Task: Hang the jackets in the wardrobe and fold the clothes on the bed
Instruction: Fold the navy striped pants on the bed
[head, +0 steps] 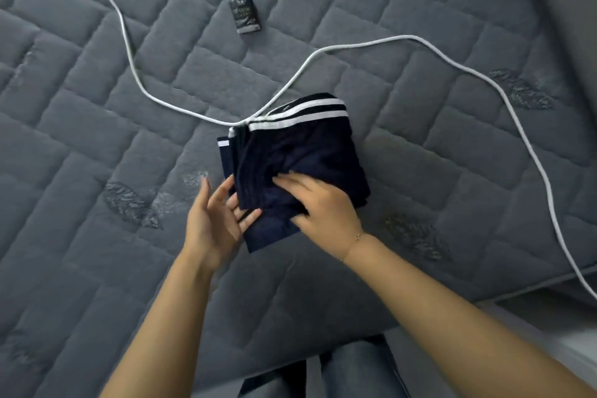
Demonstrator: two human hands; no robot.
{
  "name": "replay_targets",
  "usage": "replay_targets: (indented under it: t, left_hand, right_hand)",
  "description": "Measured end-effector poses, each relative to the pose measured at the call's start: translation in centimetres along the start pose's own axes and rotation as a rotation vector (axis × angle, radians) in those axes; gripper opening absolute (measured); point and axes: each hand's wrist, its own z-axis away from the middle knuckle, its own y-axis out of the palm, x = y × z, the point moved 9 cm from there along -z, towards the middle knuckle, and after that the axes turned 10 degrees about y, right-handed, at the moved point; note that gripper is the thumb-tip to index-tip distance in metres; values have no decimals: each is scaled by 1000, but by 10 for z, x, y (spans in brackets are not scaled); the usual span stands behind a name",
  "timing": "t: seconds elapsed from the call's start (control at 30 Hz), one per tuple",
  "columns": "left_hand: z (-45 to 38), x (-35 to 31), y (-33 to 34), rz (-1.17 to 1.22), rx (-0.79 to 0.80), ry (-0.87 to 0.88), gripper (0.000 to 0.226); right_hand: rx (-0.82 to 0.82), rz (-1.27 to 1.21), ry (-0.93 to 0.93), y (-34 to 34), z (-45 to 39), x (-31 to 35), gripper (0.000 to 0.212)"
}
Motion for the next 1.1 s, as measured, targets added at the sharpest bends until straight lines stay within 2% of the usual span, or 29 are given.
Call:
replay_targets:
  t: [0.07,0.1,0.13,0.2,0.27,0.3,0.37,0.47,0.53,0.63,0.73,0.77,0.83,0.9,0.97,1.03,1.1]
  left_hand:
    - [0,-2,-9,-62,25,3,60]
    - [-2,-1,-12,-103,31,15,58]
    - [-3,1,-14,-136,20,33,57]
    - [-7,2,-24,-290,-76,114,69]
    - [-11,-2,-26,-497,-98,228,82]
    - [-13,-1,-24,-540,-89,266,80]
    - [-15,1,-25,-510,-107,317,68]
    - [-23,-3,-30,-460,-126,386,55]
    - [-34,-2,-35,-437,-116,386,52]
    - [-43,-1,-41,-498,-147,371,48]
    - [-34,-7,-43,-664,-224,425,57]
    - [-25,-9,-46,-718,-290,448,62]
    - [4,-13,-61,-759,-531,471,65]
    - [41,-4,-73,-671,-783,459,58]
    - [67,30,-72,-426,-893,314,58]
    - [77,91,-48,-85,-831,10,70]
    - [73,132,0,184,-663,-163,90]
  right_hand:
    - [335,139,-15,58,10,-2,60]
    - [418,168,-24,72,17,-5,61]
    - [422,144,-27,76,21,-8,59]
    - [214,60,-33,55,20,-12,49]
    - [-15,111,-36,28,13,-23,46]
    - [-64,166,-9,19,7,-32,49]
    - [-13,274,80,19,-9,-54,56]
    - [219,479,201,50,-15,-90,62]
    - [293,611,219,69,-11,-107,64]
    - [262,616,235,75,-12,-114,65]
    - [252,522,181,66,-14,-98,61]
    - [210,441,137,56,-14,-87,55]
    - [72,308,7,25,-22,-63,37]
    - [12,278,-114,0,-40,-45,35]
    - [55,316,-190,-9,-71,-31,50]
    - [195,409,-210,-2,-103,-29,70]
    - [364,483,-184,13,-130,-35,84]
